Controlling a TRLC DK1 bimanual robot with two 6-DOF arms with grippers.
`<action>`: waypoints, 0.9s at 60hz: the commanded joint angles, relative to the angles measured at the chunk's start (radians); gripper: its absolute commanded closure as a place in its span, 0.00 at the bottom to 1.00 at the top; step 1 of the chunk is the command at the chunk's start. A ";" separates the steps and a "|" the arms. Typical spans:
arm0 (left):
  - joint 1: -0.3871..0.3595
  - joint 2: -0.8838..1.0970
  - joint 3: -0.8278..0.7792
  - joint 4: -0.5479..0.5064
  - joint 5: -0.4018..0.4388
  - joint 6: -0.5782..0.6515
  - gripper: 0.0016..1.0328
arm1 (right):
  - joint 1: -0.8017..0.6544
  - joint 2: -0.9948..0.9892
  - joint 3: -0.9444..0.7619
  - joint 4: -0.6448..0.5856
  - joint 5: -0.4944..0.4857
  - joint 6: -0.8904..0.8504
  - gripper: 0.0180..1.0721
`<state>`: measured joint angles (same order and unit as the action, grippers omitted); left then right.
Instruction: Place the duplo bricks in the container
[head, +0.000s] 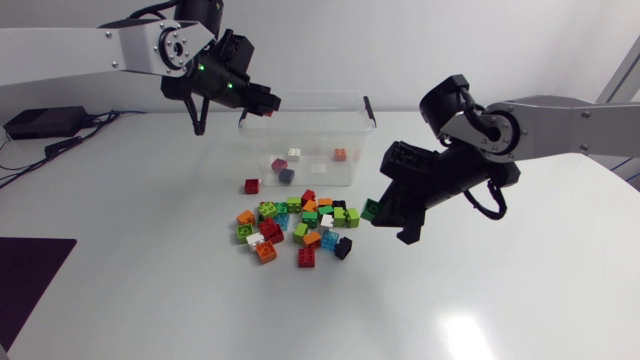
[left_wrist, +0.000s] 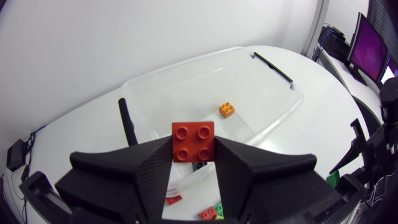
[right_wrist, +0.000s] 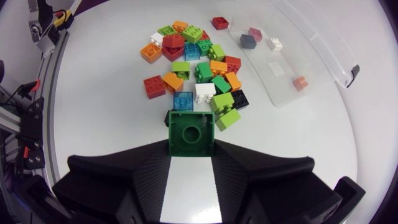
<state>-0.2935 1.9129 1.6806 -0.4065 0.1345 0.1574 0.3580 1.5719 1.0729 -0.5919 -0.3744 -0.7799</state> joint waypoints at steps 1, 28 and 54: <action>0.004 0.044 0.051 0.023 0.010 -0.016 0.78 | 0.015 -0.027 0.038 -0.017 -0.017 0.047 0.64; 0.060 0.089 0.103 0.048 0.010 -0.047 0.04 | 0.048 -0.016 0.157 0.040 -0.020 0.183 0.64; 0.226 -0.086 -0.150 0.048 0.047 -0.021 0.04 | 0.045 0.089 0.326 0.179 0.011 0.350 0.64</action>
<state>-0.0929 1.8606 1.5986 -0.3637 0.1616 0.1318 0.4034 1.6165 1.3621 -0.4381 -0.3706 -0.4816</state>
